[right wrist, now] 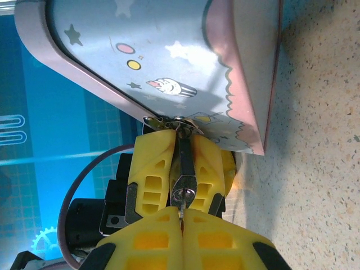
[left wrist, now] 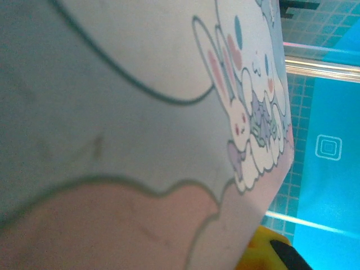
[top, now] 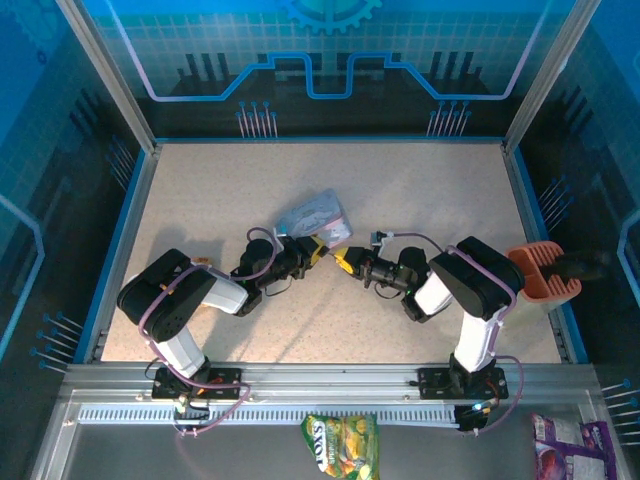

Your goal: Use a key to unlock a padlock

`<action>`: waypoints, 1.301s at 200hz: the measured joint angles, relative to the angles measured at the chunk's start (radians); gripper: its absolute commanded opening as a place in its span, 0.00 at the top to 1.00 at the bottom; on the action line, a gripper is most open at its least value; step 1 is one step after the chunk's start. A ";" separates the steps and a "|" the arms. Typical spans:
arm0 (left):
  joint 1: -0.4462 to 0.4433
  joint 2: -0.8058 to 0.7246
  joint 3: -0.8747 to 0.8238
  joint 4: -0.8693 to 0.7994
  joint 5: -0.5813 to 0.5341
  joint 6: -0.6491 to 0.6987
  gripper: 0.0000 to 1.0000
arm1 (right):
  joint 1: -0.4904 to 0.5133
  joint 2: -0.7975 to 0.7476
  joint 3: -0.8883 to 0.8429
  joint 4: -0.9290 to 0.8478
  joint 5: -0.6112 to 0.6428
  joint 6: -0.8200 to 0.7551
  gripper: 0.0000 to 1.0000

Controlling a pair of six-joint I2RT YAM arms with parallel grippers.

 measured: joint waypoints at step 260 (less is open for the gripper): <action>-0.030 0.000 0.029 -0.052 -0.077 0.004 1.00 | 0.036 0.045 0.003 0.042 0.037 0.040 1.00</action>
